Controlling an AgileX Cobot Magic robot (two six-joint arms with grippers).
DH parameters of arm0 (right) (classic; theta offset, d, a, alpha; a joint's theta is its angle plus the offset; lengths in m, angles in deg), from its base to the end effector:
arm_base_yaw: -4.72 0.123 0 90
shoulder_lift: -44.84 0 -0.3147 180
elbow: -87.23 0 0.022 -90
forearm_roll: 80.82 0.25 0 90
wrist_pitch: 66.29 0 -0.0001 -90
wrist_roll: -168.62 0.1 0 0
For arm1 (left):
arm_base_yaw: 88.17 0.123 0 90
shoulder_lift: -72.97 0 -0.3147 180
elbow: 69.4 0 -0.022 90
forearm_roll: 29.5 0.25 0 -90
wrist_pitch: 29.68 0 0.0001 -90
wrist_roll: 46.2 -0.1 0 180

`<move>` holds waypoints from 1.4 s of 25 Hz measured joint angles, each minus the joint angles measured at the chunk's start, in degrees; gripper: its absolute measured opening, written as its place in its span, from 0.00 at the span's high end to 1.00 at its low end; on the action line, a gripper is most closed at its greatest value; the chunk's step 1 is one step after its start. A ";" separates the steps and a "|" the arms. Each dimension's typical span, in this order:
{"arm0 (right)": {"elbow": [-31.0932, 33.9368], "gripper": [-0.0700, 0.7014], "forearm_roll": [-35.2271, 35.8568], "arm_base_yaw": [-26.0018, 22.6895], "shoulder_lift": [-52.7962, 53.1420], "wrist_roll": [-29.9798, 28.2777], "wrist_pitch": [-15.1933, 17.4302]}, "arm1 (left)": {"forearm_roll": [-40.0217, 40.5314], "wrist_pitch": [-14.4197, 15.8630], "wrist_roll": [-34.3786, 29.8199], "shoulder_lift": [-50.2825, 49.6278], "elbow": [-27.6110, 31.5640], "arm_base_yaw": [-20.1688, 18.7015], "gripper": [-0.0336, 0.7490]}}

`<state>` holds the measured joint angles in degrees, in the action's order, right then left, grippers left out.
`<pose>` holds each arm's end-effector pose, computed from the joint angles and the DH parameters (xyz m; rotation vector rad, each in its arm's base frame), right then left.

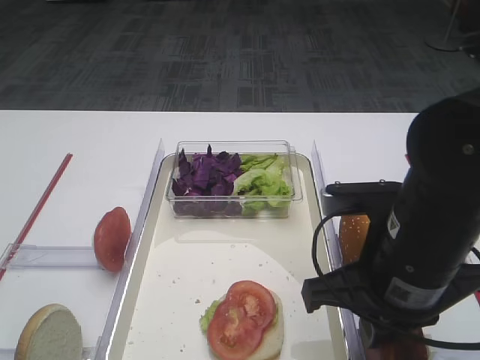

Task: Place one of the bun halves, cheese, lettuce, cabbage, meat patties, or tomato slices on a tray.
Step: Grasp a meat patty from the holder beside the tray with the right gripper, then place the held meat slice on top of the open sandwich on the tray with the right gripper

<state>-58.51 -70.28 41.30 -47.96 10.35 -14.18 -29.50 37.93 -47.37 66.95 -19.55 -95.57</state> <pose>0.1763 0.1488 0.2053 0.2260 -3.0679 -0.2072 -0.0347 0.0045 0.2592 0.1611 2.1498 -0.0630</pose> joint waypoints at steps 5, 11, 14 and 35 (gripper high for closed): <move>-2.03 0.78 -0.94 0.00 0.50 -0.03 1.46 | 0.00 0.00 0.00 0.00 0.00 0.00 0.47; -3.21 0.78 -1.28 0.00 2.84 -0.03 2.30 | 0.00 0.00 0.00 0.00 0.00 0.00 0.47; -3.88 0.78 -1.28 0.00 3.65 -0.14 2.90 | 0.00 0.00 0.00 0.00 0.00 0.00 0.47; -4.96 0.78 20.43 0.00 4.18 -22.51 -6.12 | 0.00 0.00 0.00 0.00 0.00 0.00 0.47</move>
<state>-63.47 -49.85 41.30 -43.77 -12.17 -20.29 -29.50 37.93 -47.37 66.95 -19.55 -95.57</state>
